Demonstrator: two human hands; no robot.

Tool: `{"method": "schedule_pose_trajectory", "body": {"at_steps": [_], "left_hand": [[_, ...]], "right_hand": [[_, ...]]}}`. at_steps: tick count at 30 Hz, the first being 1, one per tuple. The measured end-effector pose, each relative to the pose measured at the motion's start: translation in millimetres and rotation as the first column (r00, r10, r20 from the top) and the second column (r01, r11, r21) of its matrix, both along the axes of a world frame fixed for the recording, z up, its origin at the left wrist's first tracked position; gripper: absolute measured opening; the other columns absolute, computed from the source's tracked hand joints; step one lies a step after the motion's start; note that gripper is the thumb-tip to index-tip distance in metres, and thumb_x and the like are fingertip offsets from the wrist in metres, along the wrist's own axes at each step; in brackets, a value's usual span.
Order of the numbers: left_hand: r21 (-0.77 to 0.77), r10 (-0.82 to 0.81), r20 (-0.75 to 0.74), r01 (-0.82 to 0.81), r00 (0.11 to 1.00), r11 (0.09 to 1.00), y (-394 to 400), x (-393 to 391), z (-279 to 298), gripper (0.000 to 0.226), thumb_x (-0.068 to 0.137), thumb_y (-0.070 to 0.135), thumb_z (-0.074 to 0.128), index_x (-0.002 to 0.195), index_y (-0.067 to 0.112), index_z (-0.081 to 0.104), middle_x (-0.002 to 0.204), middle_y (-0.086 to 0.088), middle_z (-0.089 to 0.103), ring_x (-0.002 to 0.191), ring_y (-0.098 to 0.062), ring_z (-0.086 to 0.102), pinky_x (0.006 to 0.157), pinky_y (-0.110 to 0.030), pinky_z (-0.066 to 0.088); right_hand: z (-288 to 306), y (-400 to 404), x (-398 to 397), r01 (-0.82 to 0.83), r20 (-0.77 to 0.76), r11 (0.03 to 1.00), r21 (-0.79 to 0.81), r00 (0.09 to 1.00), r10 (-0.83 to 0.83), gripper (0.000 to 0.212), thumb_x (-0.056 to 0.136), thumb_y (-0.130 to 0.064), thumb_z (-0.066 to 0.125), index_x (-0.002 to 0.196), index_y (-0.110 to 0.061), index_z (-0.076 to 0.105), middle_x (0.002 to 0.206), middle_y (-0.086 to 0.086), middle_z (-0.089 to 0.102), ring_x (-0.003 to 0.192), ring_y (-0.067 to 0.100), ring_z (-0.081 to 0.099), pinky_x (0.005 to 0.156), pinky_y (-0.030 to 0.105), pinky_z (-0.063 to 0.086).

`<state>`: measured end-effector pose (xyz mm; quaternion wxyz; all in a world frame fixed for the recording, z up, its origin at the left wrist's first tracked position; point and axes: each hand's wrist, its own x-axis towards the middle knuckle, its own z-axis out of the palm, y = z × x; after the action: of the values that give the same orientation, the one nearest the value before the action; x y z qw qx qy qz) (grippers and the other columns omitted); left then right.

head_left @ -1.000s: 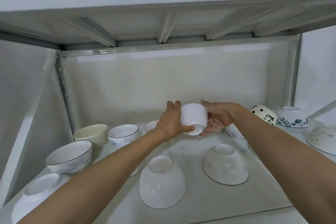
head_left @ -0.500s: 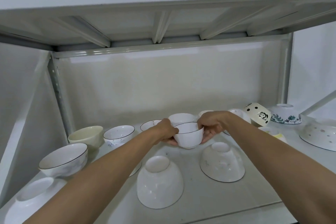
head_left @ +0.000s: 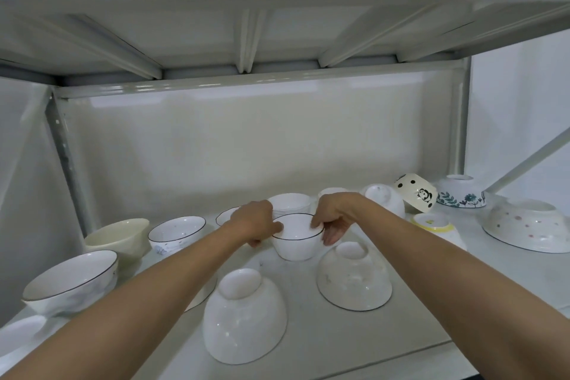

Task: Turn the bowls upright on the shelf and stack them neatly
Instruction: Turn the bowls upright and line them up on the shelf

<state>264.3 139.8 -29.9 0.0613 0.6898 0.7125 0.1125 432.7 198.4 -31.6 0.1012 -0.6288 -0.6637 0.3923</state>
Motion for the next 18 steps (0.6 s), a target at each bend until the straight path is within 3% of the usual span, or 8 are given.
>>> {"method": "schedule_pose_trajectory", "body": {"at_steps": [2, 4, 6, 8, 10, 12, 14, 18], "left_hand": [[0.163, 0.042, -0.222, -0.006, 0.974, 0.987, 1, 5, 10, 0.029, 0.091, 0.04, 0.05, 0.096, 0.012, 0.055, 0.104, -0.006, 0.066, 0.092, -0.027, 0.064, 0.076, -0.03, 0.045], [0.263, 0.033, -0.226, 0.029, 0.974, 0.964, 9, 17, 18, 0.035, 0.092, 0.042, 0.049, 0.11, 0.013, 0.059, 0.117, -0.004, 0.062, 0.108, -0.025, 0.058, 0.081, -0.032, 0.043], [0.288, -0.038, -0.12, 0.072, 0.992, 0.955, 18, 34, 25, 0.032, 0.092, 0.04, 0.051, 0.108, 0.015, 0.062, 0.112, -0.003, 0.063, 0.108, -0.024, 0.059, 0.084, -0.033, 0.047], [0.26, -0.116, 0.055, 0.098, 0.992, 0.961, 28, 57, 29, 0.024, 0.092, 0.037, 0.054, 0.098, 0.015, 0.062, 0.098, -0.004, 0.063, 0.1, -0.026, 0.063, 0.082, -0.036, 0.052], [0.189, -0.177, 0.238, 0.133, 0.955, 0.973, 38, 80, 31, 0.025, 0.093, 0.035, 0.055, 0.097, 0.011, 0.061, 0.094, -0.008, 0.062, 0.086, -0.029, 0.067, 0.075, -0.037, 0.057], [0.1, -0.189, 0.334, 0.165, 0.923, 0.981, 48, 103, 29, 0.026, 0.095, 0.034, 0.054, 0.097, 0.008, 0.057, 0.094, -0.012, 0.06, 0.074, -0.026, 0.065, 0.068, -0.036, 0.058], [0.02, -0.158, 0.413, 0.165, 0.897, 0.986, 61, 122, 25, 0.031, 0.096, 0.036, 0.052, 0.1, 0.005, 0.054, 0.092, -0.012, 0.058, 0.072, -0.025, 0.064, 0.069, -0.038, 0.058], [-0.144, -0.036, 0.523, 0.129, 0.852, 0.981, 88, 150, 14, 0.056, 0.095, 0.044, 0.05, 0.124, -0.004, 0.045, 0.086, -0.01, 0.053, 0.077, -0.032, 0.068, 0.082, -0.047, 0.058]], "right_hand": [[8, 5, 6, 0.023, 0.022, 0.998, 0.061, 0.999, -0.024, 0.024, 0.097, -0.021, 0.053, 0.092, 0.002, 0.055, 0.075, 0.021, 0.064, 0.058, 0.027, 0.064, 0.054, 0.034, 0.057], [19, 10, 17, 0.068, 0.016, 0.988, 0.14, 0.997, -0.071, 0.028, 0.097, -0.026, 0.051, 0.082, -0.003, 0.057, 0.071, 0.017, 0.064, 0.052, 0.024, 0.06, 0.047, 0.028, 0.053], [28, 17, 33, 0.139, -0.03, 0.962, 0.236, 0.99, -0.136, 0.027, 0.096, -0.022, 0.052, 0.077, -0.003, 0.059, 0.065, 0.015, 0.062, 0.047, 0.023, 0.056, 0.044, 0.022, 0.048], [35, 25, 56, 0.192, -0.046, 0.911, 0.365, 0.981, -0.189, 0.02, 0.091, -0.015, 0.052, 0.078, -0.003, 0.06, 0.063, 0.014, 0.062, 0.048, 0.025, 0.057, 0.05, 0.026, 0.051], [40, 29, 81, 0.209, -0.005, 0.852, 0.48, 0.972, -0.235, 0.013, 0.086, -0.012, 0.048, 0.078, -0.004, 0.055, 0.064, 0.013, 0.062, 0.052, 0.027, 0.06, 0.059, 0.032, 0.053], [44, 32, 107, 0.212, 0.052, 0.806, 0.553, 0.957, -0.287, 0.012, 0.085, -0.012, 0.046, 0.073, -0.007, 0.048, 0.064, 0.009, 0.058, 0.051, 0.025, 0.057, 0.057, 0.026, 0.047], [44, 37, 132, 0.205, 0.11, 0.792, 0.576, 0.94, -0.323, 0.016, 0.085, -0.012, 0.045, 0.069, -0.009, 0.044, 0.065, 0.007, 0.054, 0.052, 0.021, 0.051, 0.054, 0.024, 0.041], [37, 51, 161, 0.169, 0.186, 0.833, 0.527, 0.933, -0.307, 0.022, 0.09, -0.02, 0.045, 0.071, -0.009, 0.046, 0.067, 0.008, 0.058, 0.045, 0.022, 0.058, 0.053, 0.025, 0.048]]}}
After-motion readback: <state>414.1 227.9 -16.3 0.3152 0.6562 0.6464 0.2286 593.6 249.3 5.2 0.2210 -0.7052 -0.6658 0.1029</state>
